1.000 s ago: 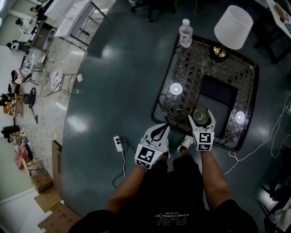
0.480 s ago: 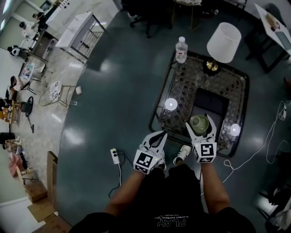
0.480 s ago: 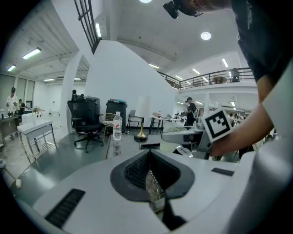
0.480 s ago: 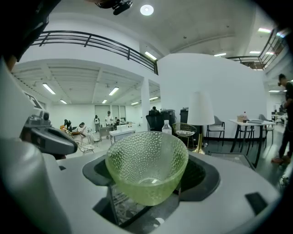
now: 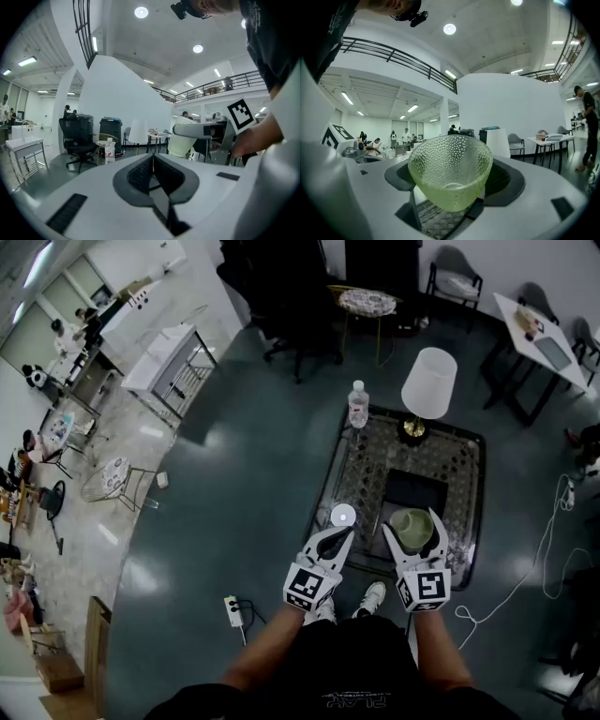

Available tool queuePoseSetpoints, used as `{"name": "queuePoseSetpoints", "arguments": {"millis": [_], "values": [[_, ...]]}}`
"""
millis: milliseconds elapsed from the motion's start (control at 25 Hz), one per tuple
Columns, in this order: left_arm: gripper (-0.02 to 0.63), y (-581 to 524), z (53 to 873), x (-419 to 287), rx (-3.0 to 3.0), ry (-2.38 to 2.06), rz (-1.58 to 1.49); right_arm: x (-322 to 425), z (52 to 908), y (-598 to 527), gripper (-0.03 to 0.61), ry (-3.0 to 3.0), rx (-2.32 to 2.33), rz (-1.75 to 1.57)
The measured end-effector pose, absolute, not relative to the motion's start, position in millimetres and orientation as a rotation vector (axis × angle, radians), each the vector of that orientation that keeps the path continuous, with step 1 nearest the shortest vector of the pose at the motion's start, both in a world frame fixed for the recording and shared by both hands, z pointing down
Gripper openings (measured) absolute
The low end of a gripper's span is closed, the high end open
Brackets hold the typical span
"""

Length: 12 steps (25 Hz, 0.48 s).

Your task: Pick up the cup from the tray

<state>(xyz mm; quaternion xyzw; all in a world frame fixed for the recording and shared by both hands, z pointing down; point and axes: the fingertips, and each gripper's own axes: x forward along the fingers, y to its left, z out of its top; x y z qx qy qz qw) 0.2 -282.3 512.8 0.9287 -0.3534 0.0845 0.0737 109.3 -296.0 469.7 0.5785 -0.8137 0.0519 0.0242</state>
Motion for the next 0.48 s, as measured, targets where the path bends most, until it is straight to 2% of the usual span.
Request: {"name": "queuePoseSetpoints", "arguments": {"millis": [480], "values": [[0.011, -275, 477, 19, 2.882, -1.004, 0.185, 124, 430, -280, 0.399, -2.483, 1.875, 0.040]]}}
